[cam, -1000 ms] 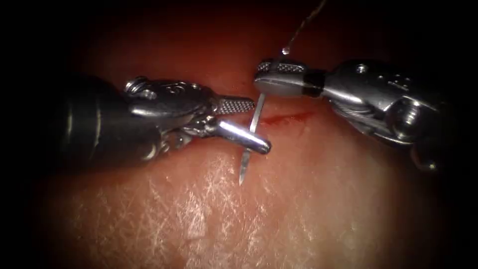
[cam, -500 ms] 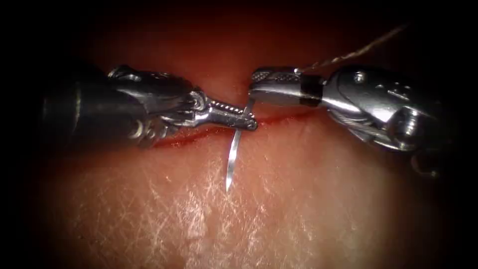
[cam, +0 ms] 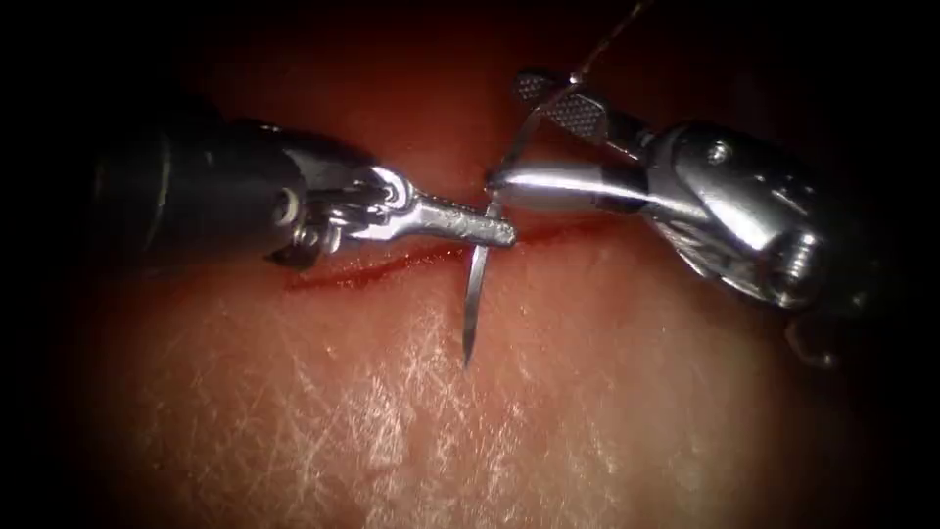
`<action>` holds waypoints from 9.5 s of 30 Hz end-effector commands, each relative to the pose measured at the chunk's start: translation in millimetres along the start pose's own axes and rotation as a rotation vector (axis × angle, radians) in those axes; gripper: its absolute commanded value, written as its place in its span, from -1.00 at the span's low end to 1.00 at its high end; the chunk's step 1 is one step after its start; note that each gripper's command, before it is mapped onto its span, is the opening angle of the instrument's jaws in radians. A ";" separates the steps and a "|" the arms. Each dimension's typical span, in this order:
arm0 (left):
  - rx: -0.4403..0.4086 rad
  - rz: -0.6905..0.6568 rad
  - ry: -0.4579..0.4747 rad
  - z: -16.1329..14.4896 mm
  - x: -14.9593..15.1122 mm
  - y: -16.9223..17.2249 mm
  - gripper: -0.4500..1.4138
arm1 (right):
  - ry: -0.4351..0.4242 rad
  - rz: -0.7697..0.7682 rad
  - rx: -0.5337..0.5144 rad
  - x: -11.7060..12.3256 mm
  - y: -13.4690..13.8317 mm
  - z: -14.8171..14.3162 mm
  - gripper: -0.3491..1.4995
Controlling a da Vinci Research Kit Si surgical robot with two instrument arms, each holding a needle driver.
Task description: Wound Closure
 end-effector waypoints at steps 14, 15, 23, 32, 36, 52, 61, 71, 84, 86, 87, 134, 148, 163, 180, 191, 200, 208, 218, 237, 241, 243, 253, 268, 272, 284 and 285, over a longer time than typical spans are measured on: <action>-0.073 -0.012 -0.029 0.8 -0.4 0.0 -1.00 | 0.023 0.010 0.018 -0.8 0.1 0.9 -0.35; -0.074 -0.012 -0.030 0.8 -0.4 0.0 -1.00 | 0.023 0.010 0.018 -0.8 0.1 0.9 -0.38; -0.077 -0.011 -0.034 0.9 -0.5 0.1 -1.00 | 0.026 0.016 0.026 -0.8 0.2 0.5 -1.00; -0.075 0.016 -0.027 1.4 -0.5 0.4 -0.89 | 0.012 0.053 0.030 -0.7 0.3 0.2 -1.00; -0.058 0.184 0.009 1.7 0.5 1.0 0.80 | -0.002 0.053 0.042 -0.9 0.2 0.2 -1.00; 0.104 0.997 0.092 -6.9 -2.4 0.2 0.71 | -0.054 -0.284 0.219 -0.9 1.3 4.2 -1.00; 0.148 1.025 0.036 -8.4 -4.5 -1.8 0.57 | -0.050 -0.333 0.200 0.9 2.6 6.1 -1.00; 0.199 1.065 -0.036 -7.4 -7.1 -3.9 0.21 | -0.054 -0.387 0.191 0.9 3.2 7.7 -1.00; 0.200 1.070 -0.036 -7.5 -6.8 -4.9 0.26 | -0.053 -0.387 0.199 0.8 3.1 7.2 -1.00; 0.200 1.070 -0.036 -7.5 -6.8 -4.9 0.26 | -0.053 -0.387 0.199 0.8 3.1 7.2 -1.00; 0.200 1.070 -0.036 -7.5 -6.8 -4.9 0.26 | -0.053 -0.387 0.199 0.8 3.1 7.2 -1.00; 0.158 1.123 -0.150 -3.4 -11.4 -7.2 -0.39 | 0.002 -0.938 0.385 -1.3 2.4 10.7 -1.00; 0.150 1.121 -0.154 -3.4 -11.4 -7.4 -0.42 | 0.028 -0.953 0.371 -1.0 2.3 13.7 -1.00; 0.149 1.123 -0.155 -3.6 -11.3 -7.5 -0.44 | 0.019 -0.966 0.406 -1.7 2.0 13.4 -1.00; 0.150 1.122 -0.155 -3.7 -11.3 -7.4 -0.48 | 0.012 -1.047 0.423 -2.6 2.3 13.0 -1.00; 0.148 1.117 -0.155 -3.9 -11.3 -7.4 -0.48 | 0.006 -1.070 0.432 -3.6 1.8 13.2 -1.00; 0.148 1.117 -0.156 -3.9 -11.2 -7.5 -0.49 | 0.010 -1.068 0.435 -3.5 1.0 13.8 -1.00; 0.148 1.117 -0.156 -3.9 -11.2 -7.5 -0.49 | 0.015 -1.064 0.430 -3.1 1.0 13.9 -1.00; 0.149 1.118 -0.155 -4.0 -11.2 -7.5 -0.51 | 0.022 -1.067 0.437 -3.5 0.5 13.8 -1.00; 0.163 1.095 -0.149 -4.0 -11.1 -8.4 -0.51 | 0.111 -1.215 0.429 -2.2 -0.4 12.8 -1.00; 0.163 1.096 -0.149 -4.0 -11.1 -8.4 -0.51 | 0.112 -1.216 0.420 -2.3 -0.3 13.2 -1.00; 0.163 1.096 -0.149 -4.0 -11.1 -8.4 -0.51 | 0.114 -1.216 0.417 -2.3 -0.3 13.4 -1.00; 0.163 1.097 -0.149 -4.0 -11.2 -8.6 -0.53 | 0.116 -1.186 0.410 -2.4 -1.0 13.8 -1.00; 0.162 1.097 -0.149 -4.1 -11.2 -8.5 -0.53 | 0.097 -1.177 0.424 -3.7 -1.2 13.6 -1.00; 0.164 1.096 -0.149 -4.2 -11.1 -8.4 -0.53 | 0.094 -1.179 0.432 -4.0 -1.4 13.5 -1.00; 0.170 1.097 -0.149 -4.4 -11.1 -8.5 -0.53 | 0.091 -1.183 0.451 -5.7 -2.0 12.9 -1.00; 0.172 1.098 -0.148 -4.4 -11.1 -8.5 -0.53 | 0.086 -1.184 0.451 -5.7 -1.9 12.8 -1.00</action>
